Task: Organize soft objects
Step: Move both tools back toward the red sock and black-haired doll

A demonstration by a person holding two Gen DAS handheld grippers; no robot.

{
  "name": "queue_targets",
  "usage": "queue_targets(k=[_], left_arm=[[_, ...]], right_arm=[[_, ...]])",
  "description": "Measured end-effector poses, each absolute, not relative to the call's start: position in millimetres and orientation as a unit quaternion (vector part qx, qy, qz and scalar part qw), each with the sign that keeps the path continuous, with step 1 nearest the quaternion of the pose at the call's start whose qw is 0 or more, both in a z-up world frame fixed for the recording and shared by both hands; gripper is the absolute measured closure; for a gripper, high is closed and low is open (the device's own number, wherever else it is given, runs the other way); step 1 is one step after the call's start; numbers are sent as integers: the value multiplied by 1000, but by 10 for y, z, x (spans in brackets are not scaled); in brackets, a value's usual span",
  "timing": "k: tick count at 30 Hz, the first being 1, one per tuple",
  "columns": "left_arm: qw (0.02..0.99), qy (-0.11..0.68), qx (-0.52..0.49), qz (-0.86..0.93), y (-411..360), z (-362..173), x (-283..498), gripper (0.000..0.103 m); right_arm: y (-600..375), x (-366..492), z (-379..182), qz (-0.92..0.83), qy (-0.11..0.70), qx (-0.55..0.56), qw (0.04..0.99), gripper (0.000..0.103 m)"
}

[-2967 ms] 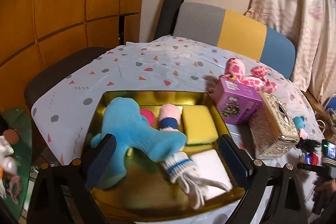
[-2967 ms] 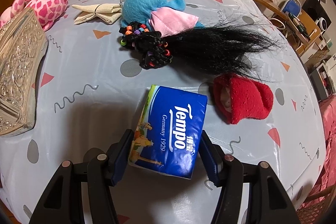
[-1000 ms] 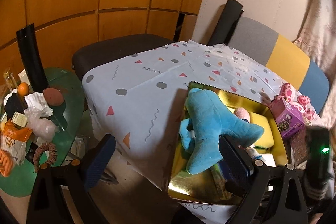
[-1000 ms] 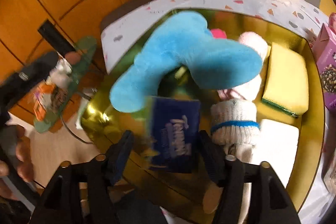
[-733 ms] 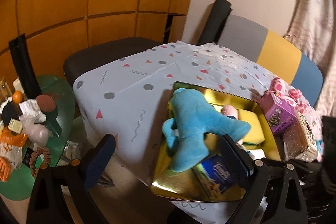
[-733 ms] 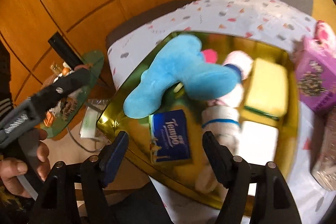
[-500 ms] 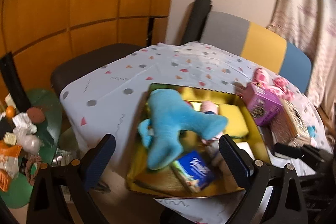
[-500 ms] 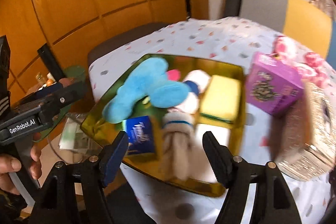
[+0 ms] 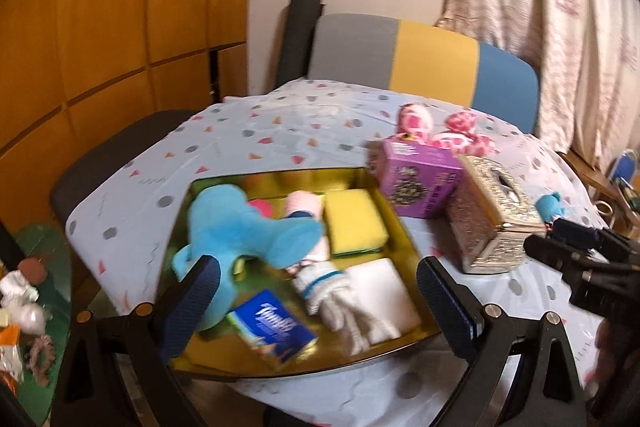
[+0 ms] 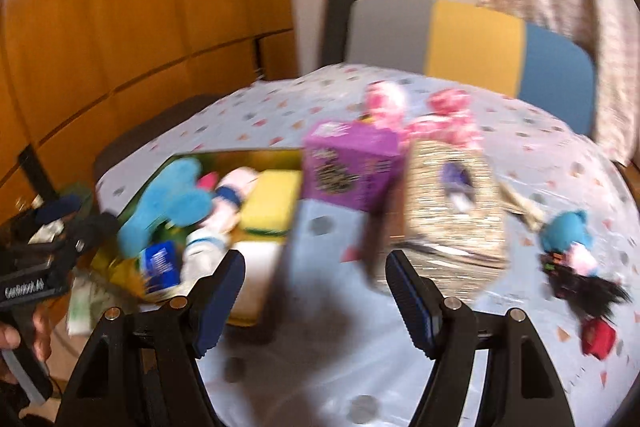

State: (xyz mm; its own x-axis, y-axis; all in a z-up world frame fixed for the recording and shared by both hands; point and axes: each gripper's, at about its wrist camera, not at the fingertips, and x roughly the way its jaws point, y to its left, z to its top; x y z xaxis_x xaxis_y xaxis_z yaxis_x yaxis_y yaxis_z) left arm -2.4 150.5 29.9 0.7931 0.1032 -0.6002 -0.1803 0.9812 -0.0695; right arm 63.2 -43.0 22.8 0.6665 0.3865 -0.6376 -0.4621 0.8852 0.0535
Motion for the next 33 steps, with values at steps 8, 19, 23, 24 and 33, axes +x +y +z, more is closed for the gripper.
queue_targets(k=[8,19,23,24,33], left_arm=[[954,298,-29,24,941,463,189,2],[953,299,16,-44,207,515,351,2],[951,301,31,-61,22,500,385,2],[950,302,36,-65,-34,496,395,2],[946,303,65,-93,-363,479,441,2]], right_arm=[[-1103,664,406,136,305,-19,942,29],[-1923,729,411,51,303,3,952,29],[-2213,759,421,21,299,9,954,29],[-2281,765,421,14,299,11,954,29],[-3034,893,351,-73,289,42,954,29]])
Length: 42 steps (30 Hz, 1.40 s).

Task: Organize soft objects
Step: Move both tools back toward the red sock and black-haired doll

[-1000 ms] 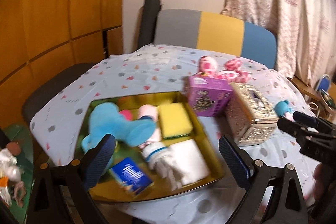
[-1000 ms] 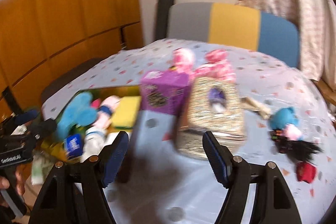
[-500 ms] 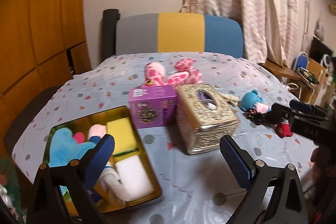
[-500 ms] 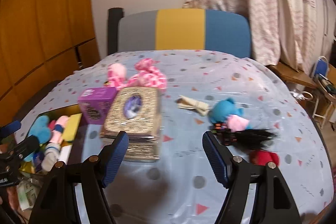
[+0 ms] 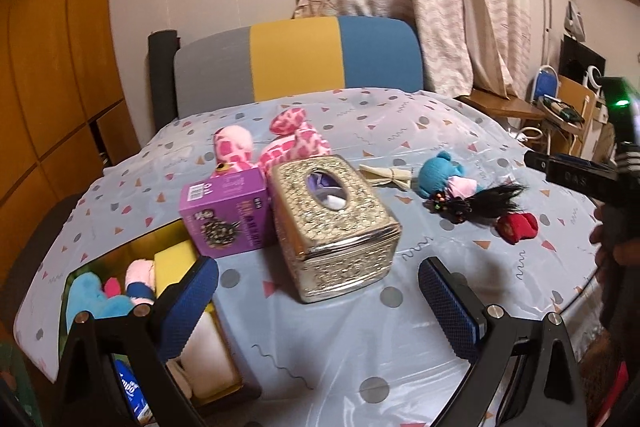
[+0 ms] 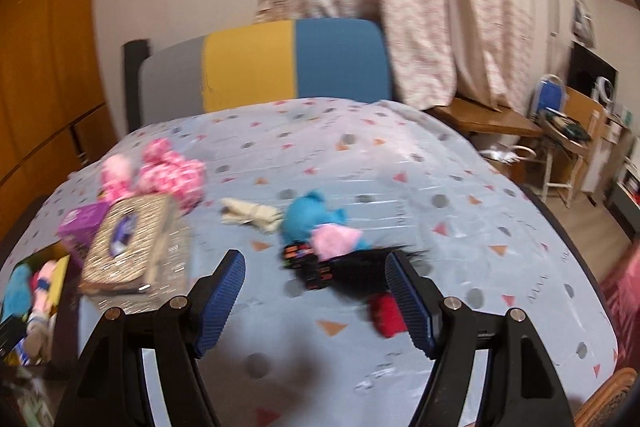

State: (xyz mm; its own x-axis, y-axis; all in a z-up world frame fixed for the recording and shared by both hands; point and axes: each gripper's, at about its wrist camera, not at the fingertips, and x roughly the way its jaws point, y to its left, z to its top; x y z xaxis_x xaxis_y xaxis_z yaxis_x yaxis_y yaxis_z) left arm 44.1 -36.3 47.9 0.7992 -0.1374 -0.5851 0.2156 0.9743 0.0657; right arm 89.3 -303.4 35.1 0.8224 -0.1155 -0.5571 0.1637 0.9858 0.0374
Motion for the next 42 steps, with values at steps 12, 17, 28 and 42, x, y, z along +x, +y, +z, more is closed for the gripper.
queue_targets(k=[12,17,28,42], left_arm=[[938,310,95,-126,-806,415,531,2],[934,310,105,-144,-1018,401,579,2],[921,314,124,-195,-1480,337,764,2],[899,359,127,-218,-2184,84,1465,5]], right_arm=[[-3967,1011,-19,-184,299,138,926,29],[-4048,1024,-81,-186,315,162,917,29],[-4235,973,-151,-207,320,212,900,29],[-4295,974,-173,-199,320,235,896,29]])
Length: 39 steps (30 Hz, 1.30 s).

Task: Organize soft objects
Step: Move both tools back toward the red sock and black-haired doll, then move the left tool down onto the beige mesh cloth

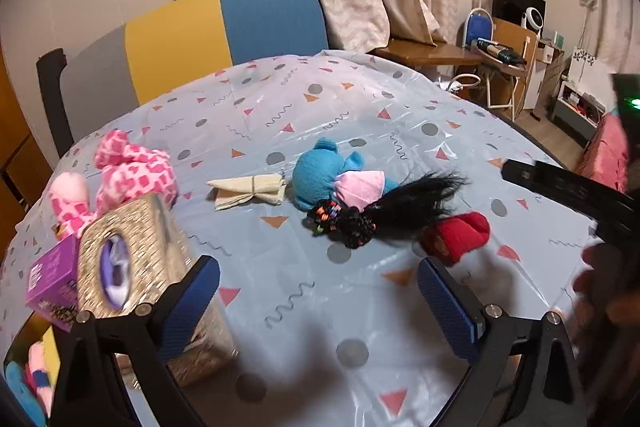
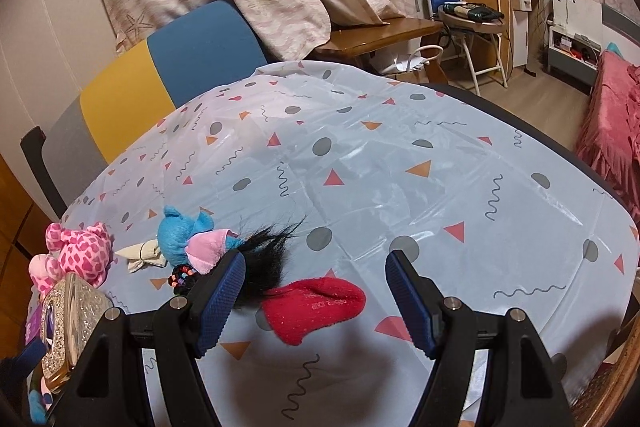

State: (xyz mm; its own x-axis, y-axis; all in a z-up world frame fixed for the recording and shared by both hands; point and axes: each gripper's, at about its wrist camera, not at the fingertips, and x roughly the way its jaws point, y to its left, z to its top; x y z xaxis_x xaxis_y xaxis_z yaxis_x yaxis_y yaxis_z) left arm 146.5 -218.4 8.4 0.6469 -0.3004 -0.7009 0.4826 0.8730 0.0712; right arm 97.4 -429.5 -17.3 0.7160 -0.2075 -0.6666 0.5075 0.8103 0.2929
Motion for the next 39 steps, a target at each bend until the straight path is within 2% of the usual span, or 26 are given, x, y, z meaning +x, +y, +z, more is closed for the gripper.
queue_targets(k=[18,21,24,26,28,34,39], left_arm=[[882,379,138,-244,-2646,-202,1820,7],[871,410,97,-255,-2632,-184,2038,19],[862,440,15,-252,-2511,-68,2411,23],[859,453,-33,-238,-2414,10,2721,35],[852,471,-69,-220,-2337,4,2995,40],[816,533,-173,-143,-2045,-272,3686,43],[796,572,-171,-101,-2061,-558,3915,39]], right_arm=[[-4419,952,-253,-176,324,290,883,29],[-4422,954,-256,-171,324,293,883,29],[-4442,948,-266,-165,323,302,882,29],[-4450,946,-270,-160,322,307,881,29],[-4452,951,-277,-152,323,312,880,29],[-4455,955,-287,-135,322,324,879,29],[-4488,960,-321,-124,323,342,874,29]])
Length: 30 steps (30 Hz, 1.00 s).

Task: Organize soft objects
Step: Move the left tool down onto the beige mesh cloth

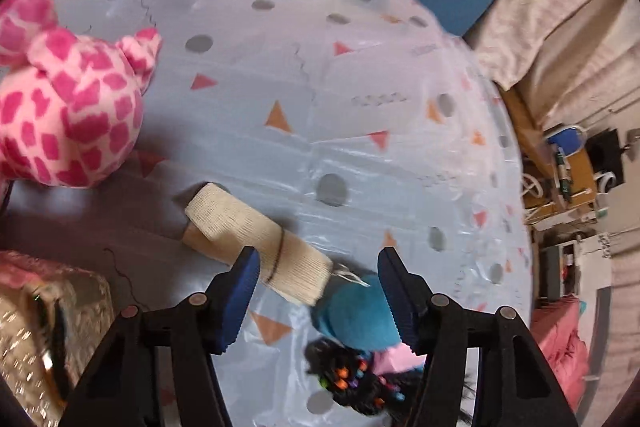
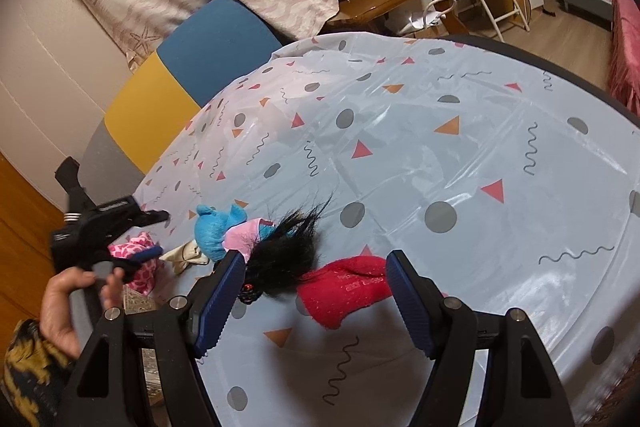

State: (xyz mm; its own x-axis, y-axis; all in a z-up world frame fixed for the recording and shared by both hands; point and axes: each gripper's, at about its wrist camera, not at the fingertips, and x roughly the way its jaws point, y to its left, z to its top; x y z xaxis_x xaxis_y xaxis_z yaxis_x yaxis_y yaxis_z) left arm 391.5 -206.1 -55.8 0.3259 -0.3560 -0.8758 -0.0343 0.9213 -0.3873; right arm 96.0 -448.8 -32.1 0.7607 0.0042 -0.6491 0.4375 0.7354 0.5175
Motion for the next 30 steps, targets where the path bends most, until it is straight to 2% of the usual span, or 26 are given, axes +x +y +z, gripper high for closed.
queue_targets(k=[3,4,8,11,12,13,14,15,17,18,19,23,25,27,28,29,30], left_arm=[[788,585,-169,-85,-2084,-714,3991,34],[788,587,-167,-78,-2101,-750,4001,27],[785,594,-165,-51,-2139,-847,4058,14],[790,596,-142,-33,-2186,-896,4093,14],[793,593,-137,-27,-2183,-894,4092,21],[801,587,-116,-17,-2202,-878,4076,41],[808,580,-100,-16,-2221,-861,4054,53],[814,573,-96,-24,-2220,-841,4029,60],[823,561,-85,-32,-2195,-793,3977,88],[825,559,-79,-38,-2187,-771,3951,98],[825,558,-73,-43,-2168,-749,3916,103],[822,559,-98,-54,-2067,-702,3826,103],[823,559,-68,-67,-2161,-643,3837,99],[816,570,-67,-72,-2178,-604,3867,82],[809,576,-87,-78,-2147,-572,3888,65],[806,580,-89,-76,-2132,-557,3912,54],[804,584,-79,-75,-2145,-534,3938,54]], right_arm=[[-4503,956,-338,-118,324,352,870,29],[-4507,955,-344,-117,325,354,869,29],[-4502,971,-366,-110,330,359,866,29],[-4487,989,-379,-104,335,360,864,29],[-4485,991,-384,-103,336,360,864,29],[-4482,993,-388,-102,337,360,864,29],[-4481,993,-390,-102,338,361,863,29],[-4483,990,-393,-101,338,362,863,29],[-4490,990,-403,-101,338,365,861,29],[-4494,988,-409,-101,339,367,860,29],[-4497,984,-412,-102,338,369,860,29],[-4504,977,-420,-106,338,371,858,29],[-4498,976,-433,-106,341,373,856,29],[-4504,973,-448,-105,344,377,854,29],[-4509,974,-453,-106,345,378,853,29],[-4514,972,-457,-107,345,379,852,29],[-4519,971,-460,-108,344,381,851,29]])
